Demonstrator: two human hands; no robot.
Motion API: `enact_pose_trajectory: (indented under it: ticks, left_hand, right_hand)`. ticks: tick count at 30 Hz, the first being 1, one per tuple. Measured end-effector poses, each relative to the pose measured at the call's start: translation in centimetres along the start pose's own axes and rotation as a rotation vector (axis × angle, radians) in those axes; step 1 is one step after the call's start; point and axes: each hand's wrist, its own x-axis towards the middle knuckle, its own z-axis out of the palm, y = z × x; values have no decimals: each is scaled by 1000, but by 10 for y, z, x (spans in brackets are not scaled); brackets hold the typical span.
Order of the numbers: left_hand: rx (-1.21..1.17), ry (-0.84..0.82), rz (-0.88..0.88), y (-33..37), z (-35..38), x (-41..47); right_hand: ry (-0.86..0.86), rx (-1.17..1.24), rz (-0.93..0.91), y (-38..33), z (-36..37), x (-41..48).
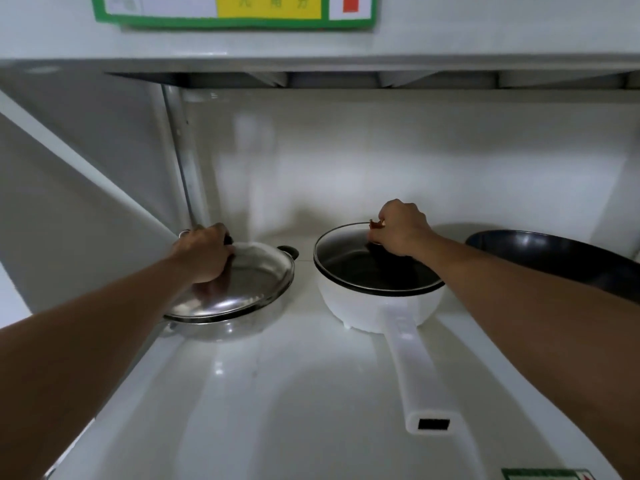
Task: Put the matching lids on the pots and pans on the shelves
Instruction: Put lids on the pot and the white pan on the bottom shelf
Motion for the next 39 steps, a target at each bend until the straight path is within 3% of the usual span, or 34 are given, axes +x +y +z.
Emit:
enact_pose_trajectory:
  ticks: [19, 30, 39]
  left_hand:
    - [38, -30, 8, -4, 10, -2]
    - [77, 56, 11, 0, 17, -9]
    - [-11, -40, 18, -9, 5, -12]
  right_hand:
    - [-20, -13, -6, 1, -1, -3]
    - [-41, -19, 10, -1, -2, -4]
    - [-106, 7, 9, -4, -18, -24]
